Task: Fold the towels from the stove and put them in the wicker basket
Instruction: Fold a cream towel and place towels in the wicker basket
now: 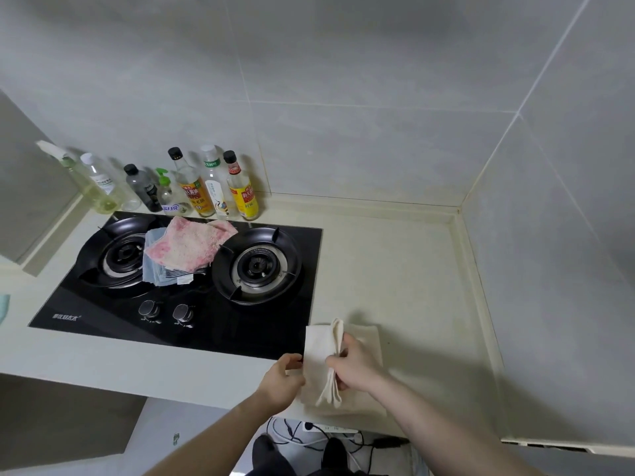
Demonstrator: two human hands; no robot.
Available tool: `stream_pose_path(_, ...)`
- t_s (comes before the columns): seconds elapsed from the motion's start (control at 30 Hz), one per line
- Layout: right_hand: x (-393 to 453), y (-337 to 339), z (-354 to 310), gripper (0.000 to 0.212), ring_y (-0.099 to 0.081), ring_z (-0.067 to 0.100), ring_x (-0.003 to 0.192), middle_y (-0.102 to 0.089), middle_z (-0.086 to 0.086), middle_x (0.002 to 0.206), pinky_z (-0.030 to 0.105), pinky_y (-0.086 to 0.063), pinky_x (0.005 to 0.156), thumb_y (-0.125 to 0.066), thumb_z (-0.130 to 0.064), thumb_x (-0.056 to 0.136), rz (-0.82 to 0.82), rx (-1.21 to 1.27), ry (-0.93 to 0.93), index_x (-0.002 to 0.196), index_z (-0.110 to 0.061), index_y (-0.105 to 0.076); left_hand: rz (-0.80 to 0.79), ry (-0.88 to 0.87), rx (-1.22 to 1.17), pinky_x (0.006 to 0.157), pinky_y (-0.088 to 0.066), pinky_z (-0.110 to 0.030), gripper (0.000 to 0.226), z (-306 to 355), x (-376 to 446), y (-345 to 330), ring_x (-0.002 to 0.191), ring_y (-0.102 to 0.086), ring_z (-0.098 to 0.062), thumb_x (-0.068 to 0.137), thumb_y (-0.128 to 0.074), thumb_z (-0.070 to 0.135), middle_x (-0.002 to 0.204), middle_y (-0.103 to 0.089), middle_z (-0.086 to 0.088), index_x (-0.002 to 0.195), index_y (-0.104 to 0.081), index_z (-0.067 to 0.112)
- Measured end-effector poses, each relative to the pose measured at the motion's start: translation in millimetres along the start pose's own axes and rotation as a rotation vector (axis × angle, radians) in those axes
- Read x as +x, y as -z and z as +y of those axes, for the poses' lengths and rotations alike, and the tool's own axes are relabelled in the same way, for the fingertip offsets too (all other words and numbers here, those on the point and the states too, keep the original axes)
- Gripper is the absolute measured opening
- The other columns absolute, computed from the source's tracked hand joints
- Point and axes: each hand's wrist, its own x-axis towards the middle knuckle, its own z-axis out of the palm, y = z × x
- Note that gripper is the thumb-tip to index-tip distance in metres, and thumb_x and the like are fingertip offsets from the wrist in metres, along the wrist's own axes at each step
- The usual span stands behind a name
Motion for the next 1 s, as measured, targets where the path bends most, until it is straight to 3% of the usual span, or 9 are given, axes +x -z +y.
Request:
stream_pose_path(0.17,20.3,-18.7,4.7,0.056,-0.063,0.022,0.056,-0.064,0.006,0.073,0.042,-0.061,0.061,-0.052,-0.015,0.082,-0.044,-0.049,-0.037,0.135,-0.030,-0.047,-0.002,0.034,-0.089,0.104,-0.050,-0.039,0.043,2.2,-3.7,7.6,0.113,-0.058,-0.011,0.093,-0.063,0.029,0.126,-0.060,0.011,0.135,-0.053,0.027)
stream_pose_path(0.3,21.6,-20.0,11.0,0.075,-0.070,0.017,0.072,-0.066,0.001,0.099,0.027,-0.057,0.057,-0.057,-0.019,0.089,-0.104,-0.035,-0.064,0.155,-0.033,-0.025,0.041,0.013,-0.077,0.105,-0.050,-0.040,0.038,8.5,-1.7,10.6,0.116,-0.059,-0.016,0.096,-0.058,0.023,0.130,-0.060,0.007,0.134,-0.056,0.023)
stream_pose_path(0.37,20.2,-15.6,20.0,0.068,-0.071,0.017,0.080,-0.063,-0.005,0.107,0.028,-0.058,0.061,-0.061,-0.023,0.088,-0.009,-0.057,-0.028,0.151,-0.031,-0.036,0.052,-0.003,-0.060,0.107,-0.049,-0.041,0.039,14.8,1.7,13.3,0.119,-0.058,-0.018,0.098,-0.054,0.021,0.134,-0.058,0.004,0.137,-0.055,0.022)
stream_pose_path(0.47,17.8,-2.3,37.3,0.045,-0.066,0.012,0.081,-0.061,-0.011,0.100,0.030,-0.055,0.073,-0.066,-0.022,0.088,0.302,-0.117,0.026,0.131,-0.029,-0.055,0.065,-0.015,-0.056,0.106,-0.049,-0.038,0.044,26.1,9.8,16.1,0.122,-0.057,-0.018,0.097,-0.058,0.023,0.139,-0.057,0.002,0.141,-0.052,0.021)
stream_pose_path(0.53,15.7,6.2,50.3,0.042,-0.061,0.009,0.084,-0.059,-0.008,0.098,0.028,-0.051,0.077,-0.068,-0.021,0.087,0.362,-0.112,0.003,0.127,-0.025,-0.055,0.057,-0.018,-0.016,0.102,-0.046,-0.030,0.052,33.9,14.5,14.4,0.123,-0.055,-0.017,0.095,-0.064,0.029,0.140,-0.055,0.002,0.144,-0.048,0.020)
stream_pose_path(0.63,15.9,12.3,67.4,0.046,-0.063,0.014,0.086,-0.061,-0.005,0.096,0.027,-0.048,0.074,-0.070,-0.021,0.084,0.302,-0.063,-0.079,0.126,-0.021,-0.052,0.006,0.020,0.028,0.086,-0.047,-0.023,0.066,43.1,21.8,7.2,0.117,-0.057,-0.015,0.091,-0.072,0.036,0.136,-0.057,0.002,0.147,-0.042,0.017)
stream_pose_path(0.77,24.9,21.0,78.4,0.062,-0.070,0.026,0.081,-0.067,-0.001,0.101,0.045,-0.061,0.079,-0.073,-0.033,0.082,0.318,0.132,-0.117,0.134,-0.022,-0.041,-0.030,0.110,-0.066,0.063,-0.046,-0.025,0.072,51.6,30.2,-1.8,0.095,-0.061,-0.017,0.085,-0.077,0.040,0.122,-0.060,0.001,0.143,-0.041,0.018)
stream_pose_path(0.9,33.4,37.8,73.3,0.083,-0.068,0.026,0.095,-0.058,0.004,0.121,0.044,-0.059,0.088,-0.072,-0.035,0.084,0.376,0.158,-0.128,0.152,-0.016,-0.029,-0.016,0.146,-0.099,0.059,-0.047,-0.025,0.070,59.4,32.6,-5.7,0.097,-0.062,-0.018,0.083,-0.080,0.039,0.123,-0.059,-0.001,0.139,-0.043,0.019)
stream_pose_path(1.0,31.3,43.8,63.7,0.079,-0.067,0.022,0.080,-0.058,0.001,0.121,0.034,-0.059,0.068,-0.068,-0.028,0.092,0.265,0.249,-0.175,0.156,-0.016,-0.024,-0.012,0.136,-0.100,0.052,-0.046,-0.021,0.072,61.2,36.3,-6.3,0.088,-0.062,-0.016,0.079,-0.081,0.040,0.124,-0.060,-0.003,0.138,-0.050,0.014)
